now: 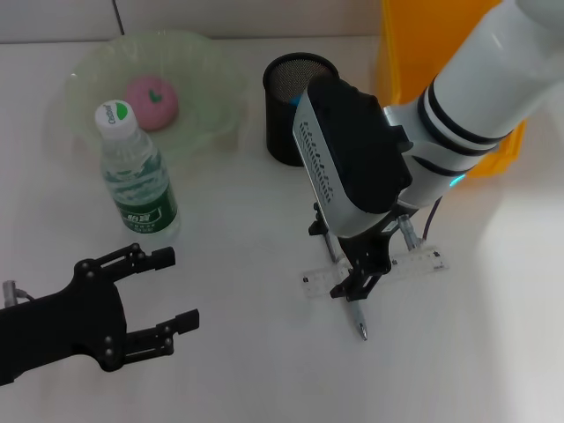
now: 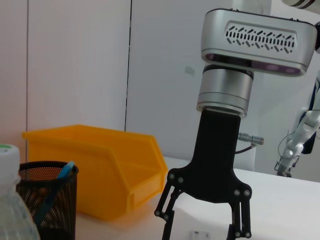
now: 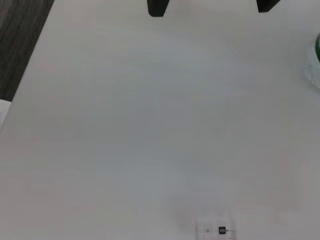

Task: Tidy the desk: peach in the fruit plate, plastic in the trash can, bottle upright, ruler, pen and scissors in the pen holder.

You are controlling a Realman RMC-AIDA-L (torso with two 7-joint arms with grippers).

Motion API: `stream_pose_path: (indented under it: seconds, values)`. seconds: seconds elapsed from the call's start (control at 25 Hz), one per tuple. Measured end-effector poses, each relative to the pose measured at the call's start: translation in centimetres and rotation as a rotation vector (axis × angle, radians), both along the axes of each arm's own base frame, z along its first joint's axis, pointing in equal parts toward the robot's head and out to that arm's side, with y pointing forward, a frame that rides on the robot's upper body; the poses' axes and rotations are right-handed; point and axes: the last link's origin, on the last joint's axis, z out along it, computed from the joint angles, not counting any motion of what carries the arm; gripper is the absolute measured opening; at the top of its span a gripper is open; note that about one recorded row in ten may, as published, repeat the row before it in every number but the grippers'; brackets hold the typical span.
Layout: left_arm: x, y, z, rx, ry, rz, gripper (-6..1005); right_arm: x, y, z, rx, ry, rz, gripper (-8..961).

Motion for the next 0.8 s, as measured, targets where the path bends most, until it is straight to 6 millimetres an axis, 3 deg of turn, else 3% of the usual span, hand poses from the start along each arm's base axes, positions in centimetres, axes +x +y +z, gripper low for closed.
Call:
stream_pose_path:
  seconds: [0.8]
  values:
    - [-0.5,-0.3,0.2,0.009,0.005,0.021,804,1.8,0.2,-1.6,0.004,0.019,-0.064,795]
